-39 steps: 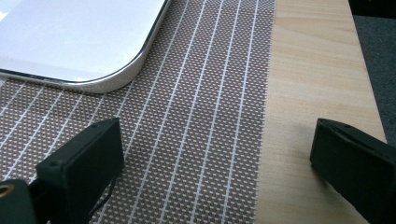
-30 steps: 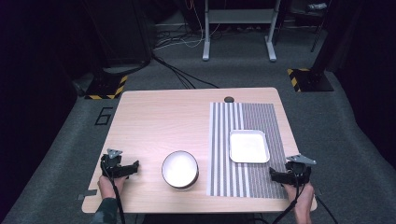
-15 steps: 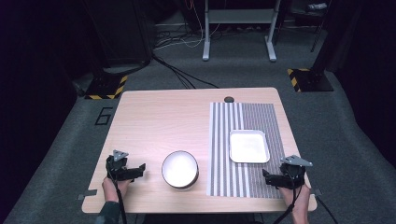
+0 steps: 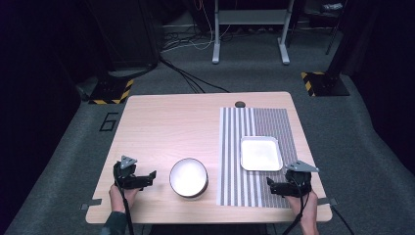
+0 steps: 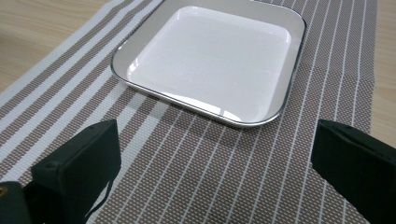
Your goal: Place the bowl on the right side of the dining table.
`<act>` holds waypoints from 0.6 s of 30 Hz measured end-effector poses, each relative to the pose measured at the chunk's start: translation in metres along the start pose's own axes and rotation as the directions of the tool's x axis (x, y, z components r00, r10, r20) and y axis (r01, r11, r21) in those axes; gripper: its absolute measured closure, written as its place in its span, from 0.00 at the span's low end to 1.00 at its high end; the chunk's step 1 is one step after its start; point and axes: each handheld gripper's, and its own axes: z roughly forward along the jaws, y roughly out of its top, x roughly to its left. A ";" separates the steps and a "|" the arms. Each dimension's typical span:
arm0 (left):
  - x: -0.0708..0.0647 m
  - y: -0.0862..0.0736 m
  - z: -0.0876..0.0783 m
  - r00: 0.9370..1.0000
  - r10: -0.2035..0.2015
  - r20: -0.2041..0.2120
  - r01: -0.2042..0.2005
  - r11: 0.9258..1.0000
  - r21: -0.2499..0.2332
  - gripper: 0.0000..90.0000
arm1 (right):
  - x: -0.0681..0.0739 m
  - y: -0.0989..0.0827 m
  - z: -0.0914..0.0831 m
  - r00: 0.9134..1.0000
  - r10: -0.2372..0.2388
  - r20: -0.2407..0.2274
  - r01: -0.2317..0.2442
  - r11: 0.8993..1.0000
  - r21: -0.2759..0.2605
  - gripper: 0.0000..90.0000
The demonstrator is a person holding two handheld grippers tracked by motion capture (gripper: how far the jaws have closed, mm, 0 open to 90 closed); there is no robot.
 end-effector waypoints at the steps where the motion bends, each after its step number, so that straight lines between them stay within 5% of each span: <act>1: 0.000 0.001 -0.001 1.000 -0.003 -0.001 0.003 1.000 -0.007 0.03 | 0.002 0.001 -0.001 1.000 -0.001 -0.008 0.001 1.000 0.000 0.01; 18: -0.018 0.021 -0.019 0.996 0.018 0.086 -0.014 0.999 -0.051 0.03 | 0.032 0.021 -0.001 0.994 -0.074 -0.082 0.073 0.997 -0.017 0.02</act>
